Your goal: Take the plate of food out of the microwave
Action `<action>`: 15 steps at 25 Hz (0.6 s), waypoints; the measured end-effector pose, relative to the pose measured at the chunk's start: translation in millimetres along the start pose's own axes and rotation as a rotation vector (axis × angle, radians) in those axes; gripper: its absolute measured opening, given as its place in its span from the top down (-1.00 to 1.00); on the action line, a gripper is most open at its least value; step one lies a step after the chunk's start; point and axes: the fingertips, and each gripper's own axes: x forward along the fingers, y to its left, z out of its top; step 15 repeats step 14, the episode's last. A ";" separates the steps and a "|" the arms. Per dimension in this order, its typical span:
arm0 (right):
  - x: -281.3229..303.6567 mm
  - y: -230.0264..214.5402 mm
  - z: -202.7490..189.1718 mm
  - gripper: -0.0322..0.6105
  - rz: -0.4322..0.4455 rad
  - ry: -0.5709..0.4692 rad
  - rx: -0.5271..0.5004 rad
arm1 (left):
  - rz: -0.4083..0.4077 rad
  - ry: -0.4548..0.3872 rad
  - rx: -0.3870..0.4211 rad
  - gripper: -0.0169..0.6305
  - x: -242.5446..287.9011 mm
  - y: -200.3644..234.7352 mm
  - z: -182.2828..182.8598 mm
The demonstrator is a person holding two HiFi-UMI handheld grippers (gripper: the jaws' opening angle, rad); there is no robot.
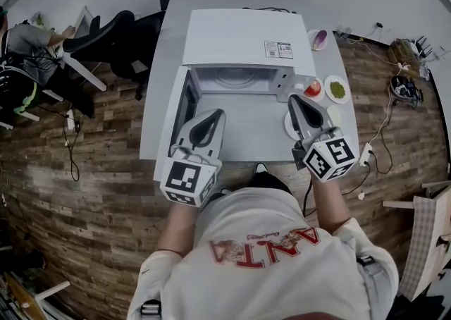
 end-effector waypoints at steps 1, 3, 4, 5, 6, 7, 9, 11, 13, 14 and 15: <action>-0.8 0.1 -0.6 0.89 -0.002 0.003 -0.002 | -0.002 -0.001 -0.001 0.91 0.5 -0.8 0.2; -3.5 0.6 -0.2 0.89 -0.003 0.008 -0.011 | -0.010 -0.004 -0.006 0.91 1.2 -3.4 0.8; -4.6 0.3 0.4 0.89 -0.004 0.010 -0.015 | -0.013 -0.005 -0.007 0.91 1.4 -4.6 1.2; -5.3 -0.2 1.0 0.89 -0.006 0.011 -0.018 | -0.014 -0.005 -0.007 0.91 1.3 -5.3 1.6; -5.3 -0.4 1.6 0.89 -0.006 0.013 -0.020 | -0.015 -0.005 -0.006 0.91 0.9 -5.7 1.7; -5.1 -0.4 2.2 0.89 -0.006 0.013 -0.021 | -0.014 -0.003 -0.006 0.91 0.5 -5.7 1.4; -4.5 -0.2 2.7 0.89 -0.005 0.013 -0.020 | -0.014 0.000 -0.009 0.91 0.1 -5.5 -0.1; -3.7 0.3 2.4 0.89 -0.004 0.012 -0.015 | -0.014 0.001 -0.012 0.91 -0.3 -5.2 -1.7; -3.0 1.3 1.9 0.89 -0.003 0.012 -0.010 | -0.014 0.001 -0.015 0.91 -1.0 -5.0 -2.7; -2.7 1.8 1.6 0.89 -0.002 0.013 -0.009 | -0.014 0.001 -0.017 0.91 -1.4 -4.9 -3.1; -2.7 1.8 1.6 0.89 -0.002 0.013 -0.009 | -0.014 0.001 -0.017 0.91 -1.4 -4.9 -3.1</action>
